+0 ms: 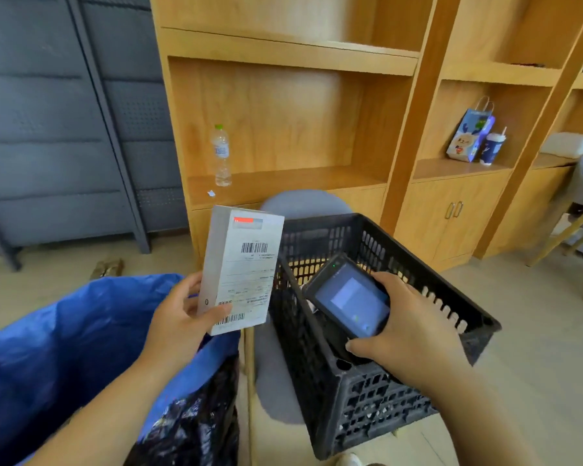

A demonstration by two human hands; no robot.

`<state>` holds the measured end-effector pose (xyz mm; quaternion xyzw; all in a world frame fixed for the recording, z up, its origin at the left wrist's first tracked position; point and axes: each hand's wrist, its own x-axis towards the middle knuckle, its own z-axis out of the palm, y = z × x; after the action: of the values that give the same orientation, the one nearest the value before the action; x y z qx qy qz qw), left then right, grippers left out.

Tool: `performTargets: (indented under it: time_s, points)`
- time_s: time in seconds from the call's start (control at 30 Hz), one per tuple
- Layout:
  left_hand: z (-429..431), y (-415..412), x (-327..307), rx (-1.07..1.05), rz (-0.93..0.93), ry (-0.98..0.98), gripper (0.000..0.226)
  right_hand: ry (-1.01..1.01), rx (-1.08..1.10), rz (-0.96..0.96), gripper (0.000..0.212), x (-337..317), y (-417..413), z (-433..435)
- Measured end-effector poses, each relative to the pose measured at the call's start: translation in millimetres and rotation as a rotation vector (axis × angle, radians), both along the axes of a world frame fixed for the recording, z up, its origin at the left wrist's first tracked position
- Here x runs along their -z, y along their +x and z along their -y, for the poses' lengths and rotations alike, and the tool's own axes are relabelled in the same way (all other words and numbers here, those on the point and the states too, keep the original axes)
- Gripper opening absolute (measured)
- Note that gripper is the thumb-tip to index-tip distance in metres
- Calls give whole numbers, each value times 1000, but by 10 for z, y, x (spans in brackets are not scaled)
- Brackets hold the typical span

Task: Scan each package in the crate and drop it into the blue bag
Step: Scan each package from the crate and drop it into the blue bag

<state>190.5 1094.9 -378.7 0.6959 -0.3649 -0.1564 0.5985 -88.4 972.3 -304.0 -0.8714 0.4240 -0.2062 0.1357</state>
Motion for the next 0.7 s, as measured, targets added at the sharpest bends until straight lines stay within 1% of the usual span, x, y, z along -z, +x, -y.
performTargets:
  time_s: [0.13,0.2,0.23,0.27,0.33,0.37,0.4,0.43,0.53,0.6,0.7]
  points:
    - [-537,475,184,-248,78,110,51,35,-110,-45,90,51,385,-135]
    - [-683,667,256,-368,223,205,44,40,-138,-47,84,87,540,-202]
    - [-733,755,296,-408,289,284,43,44,-145,-56,84,101,605,-240]
    - [-774,829,342,-433,317,400,45,47,-151,-68,85,117,660,-278]
    - [-852,933,475,-391,348,772,62,49,-163,-92,86,152,732,-333]
    - [-886,958,539,-335,365,954,65,51,-164,-100,85,168,749,-349]
    - [-912,965,591,-276,368,1064,59,56,-161,-103,83,183,757,-360]
    - [-916,955,628,-226,342,1087,48,61,-156,-105,82,194,753,-361]
    - [-841,834,662,-124,228,996,24,69,-140,-114,83,209,694,-317]
    - [-722,726,644,-45,256,979,20,84,-117,-111,84,210,625,-253]
    - [-480,524,513,19,322,942,16,93,-76,-77,86,212,477,-145]
